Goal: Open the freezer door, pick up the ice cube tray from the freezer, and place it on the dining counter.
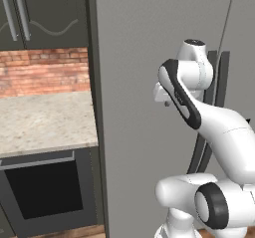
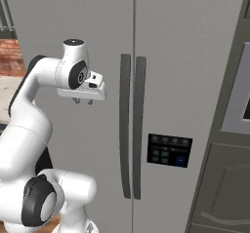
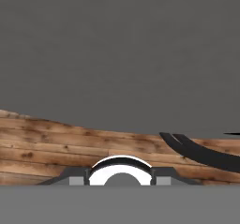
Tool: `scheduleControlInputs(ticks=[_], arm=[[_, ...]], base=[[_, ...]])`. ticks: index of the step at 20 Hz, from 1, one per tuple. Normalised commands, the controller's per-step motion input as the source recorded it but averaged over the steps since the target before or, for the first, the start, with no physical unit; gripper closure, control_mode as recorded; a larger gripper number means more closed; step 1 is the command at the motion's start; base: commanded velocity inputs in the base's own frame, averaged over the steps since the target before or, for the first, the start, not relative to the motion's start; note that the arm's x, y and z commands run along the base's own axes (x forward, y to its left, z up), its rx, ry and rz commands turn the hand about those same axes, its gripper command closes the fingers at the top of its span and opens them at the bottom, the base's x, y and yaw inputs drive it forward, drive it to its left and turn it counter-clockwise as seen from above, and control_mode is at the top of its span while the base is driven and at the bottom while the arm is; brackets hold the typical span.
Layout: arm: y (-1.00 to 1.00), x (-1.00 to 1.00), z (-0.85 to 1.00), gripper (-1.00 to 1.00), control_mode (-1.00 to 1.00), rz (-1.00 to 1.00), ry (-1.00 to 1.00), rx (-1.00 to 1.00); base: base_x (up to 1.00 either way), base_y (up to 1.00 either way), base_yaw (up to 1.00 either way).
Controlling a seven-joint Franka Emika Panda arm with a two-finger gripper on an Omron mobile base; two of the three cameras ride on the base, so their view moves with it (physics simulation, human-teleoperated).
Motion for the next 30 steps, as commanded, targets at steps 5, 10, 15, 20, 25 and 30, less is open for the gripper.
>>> scheduleControlInputs(ticks=[5,10,15,20,25,30], arm=[[0.00,-0.13,0.00,-1.00,-1.00,0.00,0.00,0.00],[-0.14,-0.20,0.00,-1.00,-1.00,0.00,0.00,0.00],[-0.21,-0.28,0.00,-1.00,-1.00,0.00,0.00,0.00],[-0.11,-0.20,0.00,-1.00,-1.00,0.00,0.02,0.00],[-0.01,-0.29,0.00,-1.00,-1.00,-0.01,0.08,0.00],[0.00,-0.31,0.00,-1.00,-1.00,-0.08,0.15,0.00]], base=[[0.00,0.00,0.00],[0.00,0.00,0.00],[0.00,0.00,0.00],[0.00,0.00,0.00],[0.00,0.00,0.00],[0.00,0.00,0.00]])
